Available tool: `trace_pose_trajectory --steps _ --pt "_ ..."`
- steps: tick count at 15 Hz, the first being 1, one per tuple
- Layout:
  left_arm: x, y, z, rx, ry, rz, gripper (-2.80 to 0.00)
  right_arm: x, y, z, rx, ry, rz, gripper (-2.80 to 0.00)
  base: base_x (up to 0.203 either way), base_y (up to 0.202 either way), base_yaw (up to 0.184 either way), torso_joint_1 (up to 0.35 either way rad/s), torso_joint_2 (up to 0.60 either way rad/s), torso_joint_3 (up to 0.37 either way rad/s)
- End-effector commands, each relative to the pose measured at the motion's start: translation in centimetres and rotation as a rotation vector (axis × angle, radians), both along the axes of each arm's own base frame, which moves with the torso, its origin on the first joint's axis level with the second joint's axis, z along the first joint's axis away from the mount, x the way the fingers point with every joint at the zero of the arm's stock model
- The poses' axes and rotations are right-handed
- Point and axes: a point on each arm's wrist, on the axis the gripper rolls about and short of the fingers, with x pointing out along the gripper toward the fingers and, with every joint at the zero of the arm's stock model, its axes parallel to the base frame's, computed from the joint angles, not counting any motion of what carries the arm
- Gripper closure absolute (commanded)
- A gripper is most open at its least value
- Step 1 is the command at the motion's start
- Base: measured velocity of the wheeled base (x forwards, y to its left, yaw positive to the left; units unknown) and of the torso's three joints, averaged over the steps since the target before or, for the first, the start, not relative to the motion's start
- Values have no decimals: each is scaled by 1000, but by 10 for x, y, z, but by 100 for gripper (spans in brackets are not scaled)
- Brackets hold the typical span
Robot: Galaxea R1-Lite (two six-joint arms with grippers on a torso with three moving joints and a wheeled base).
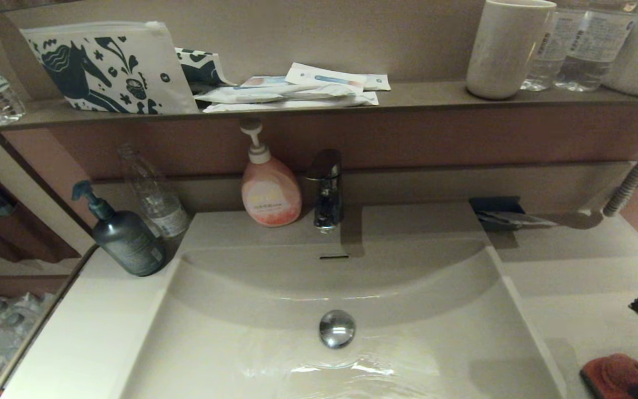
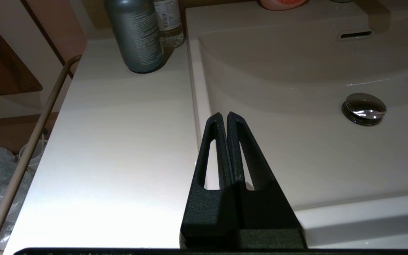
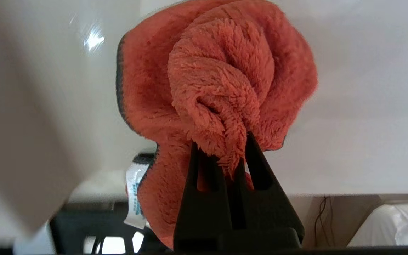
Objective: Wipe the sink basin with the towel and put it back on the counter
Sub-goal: Wipe the sink
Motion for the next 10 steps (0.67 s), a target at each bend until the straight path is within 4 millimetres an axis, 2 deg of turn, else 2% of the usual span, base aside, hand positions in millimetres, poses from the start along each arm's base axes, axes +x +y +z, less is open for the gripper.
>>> trace_pose_trajectory --steps 1,5,10 --pt "0 0 0 0 1 1 0 -10 9 -1 52 -7 52 0 0 0 0 0 0 0" --pt "0 0 0 0 1 1 0 -5 11 -14 234 38 158 0 0 0 0 0 0 0" --pt "0 0 0 0 1 1 0 -16 25 -27 394 155 278 0 0 0 0 0 0 0"
